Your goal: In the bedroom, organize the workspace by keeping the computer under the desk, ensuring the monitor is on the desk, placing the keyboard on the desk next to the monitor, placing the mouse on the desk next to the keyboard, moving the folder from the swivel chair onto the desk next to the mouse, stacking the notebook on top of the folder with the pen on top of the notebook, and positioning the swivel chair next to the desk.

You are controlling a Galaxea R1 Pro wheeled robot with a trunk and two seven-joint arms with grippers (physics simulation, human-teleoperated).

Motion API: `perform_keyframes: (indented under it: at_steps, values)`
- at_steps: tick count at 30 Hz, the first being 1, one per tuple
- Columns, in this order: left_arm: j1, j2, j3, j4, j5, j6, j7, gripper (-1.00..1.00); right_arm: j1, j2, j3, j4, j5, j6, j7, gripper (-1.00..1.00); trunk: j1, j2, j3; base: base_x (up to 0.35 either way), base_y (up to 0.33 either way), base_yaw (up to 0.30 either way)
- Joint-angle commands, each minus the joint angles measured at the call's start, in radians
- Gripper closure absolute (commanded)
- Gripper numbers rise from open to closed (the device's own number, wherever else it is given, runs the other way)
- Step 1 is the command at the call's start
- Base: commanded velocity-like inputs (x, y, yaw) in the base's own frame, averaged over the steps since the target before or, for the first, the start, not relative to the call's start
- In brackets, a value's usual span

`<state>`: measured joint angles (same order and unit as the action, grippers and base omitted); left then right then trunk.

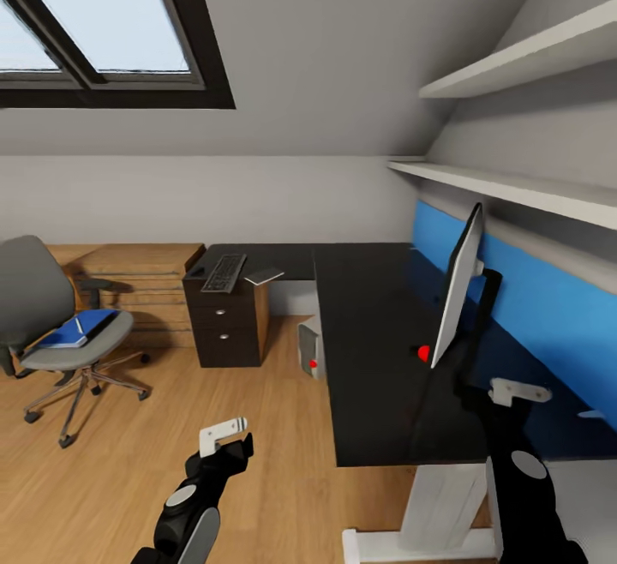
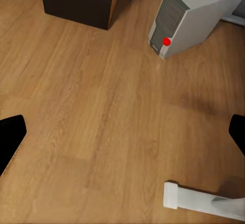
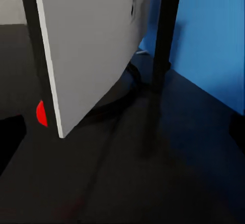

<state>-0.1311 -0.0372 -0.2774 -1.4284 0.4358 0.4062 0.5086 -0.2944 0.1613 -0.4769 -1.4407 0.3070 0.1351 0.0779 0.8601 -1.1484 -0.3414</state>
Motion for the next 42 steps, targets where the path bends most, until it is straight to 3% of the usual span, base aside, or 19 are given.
perform_keyframes:
  at_steps: [1,2,3,11,15,19,22,25,27,31,32,42]
  values:
    - [-0.001,0.000,-0.002,-0.001,0.009,0.002,0.008,-1.00,0.001,0.001,-0.003,-0.002,0.011,-0.002,0.008,-1.00,0.000,-0.001,-0.001,0.000,0.152,0.000]
    - [-0.001,0.000,-0.002,-0.001,0.009,0.002,0.008,-1.00,0.003,0.001,-0.003,-0.002,0.011,-0.010,0.008,-1.00,0.000,-0.001,-0.001,0.000,0.097,0.000]
    - [-0.001,0.000,-0.011,-0.002,0.008,-0.001,0.010,-1.00,0.011,0.001,-0.003,0.011,0.012,-0.067,0.006,-1.00,0.000,-0.001,-0.001,0.086,0.082,0.000]
    - [-0.001,0.000,-0.038,-0.001,0.008,-0.003,0.011,-1.00,0.013,0.001,-0.003,0.039,0.015,-0.130,0.002,-1.00,0.000,-0.001,-0.001,0.180,0.138,0.000]
    - [-0.001,0.000,-0.043,0.001,0.008,-0.003,0.014,-1.00,0.013,0.002,0.018,0.057,0.015,-0.138,-0.007,-1.00,0.000,-0.001,-0.001,0.060,0.037,0.000]
    - [-0.001,0.000,-0.044,0.004,0.008,-0.003,0.015,-1.00,0.012,0.000,0.095,0.100,0.013,-0.135,-0.103,-1.00,0.000,-0.001,-0.001,0.017,0.010,0.000]
    - [-0.001,0.000,-0.045,0.005,0.008,-0.004,0.016,-1.00,0.007,-0.004,0.184,0.137,0.012,-0.134,-0.241,-1.00,0.000,-0.001,-0.001,0.005,0.003,0.000]
    - [-0.001,0.000,-0.045,0.005,0.008,-0.004,0.016,-1.00,-0.010,-0.007,0.229,0.182,0.012,-0.133,-0.325,-1.00,0.000,-0.001,-0.001,0.002,0.001,0.000]
    - [-0.001,0.000,-0.045,0.005,0.008,-0.004,0.016,-1.00,-0.061,-0.014,0.248,0.238,0.013,-0.132,-0.367,-1.00,0.000,-0.001,-0.001,0.000,0.000,0.000]
    - [-0.001,0.000,-0.046,0.005,0.008,-0.004,0.017,-1.00,-0.144,-0.034,0.252,0.304,0.013,-0.132,-0.394,-1.00,0.000,-0.001,-0.001,0.000,0.000,0.000]
    - [-0.001,0.000,-0.046,0.006,0.008,-0.005,0.017,-1.00,-0.175,-0.056,0.249,0.327,0.014,-0.132,-0.413,-1.00,0.000,-0.001,-0.001,0.000,0.000,0.000]
    - [-0.001,-0.002,-0.051,0.053,0.007,-0.006,0.014,-1.00,-0.185,-0.064,0.198,0.337,0.012,-0.183,-0.442,-1.00,0.000,-0.001,-0.001,0.078,0.000,0.000]
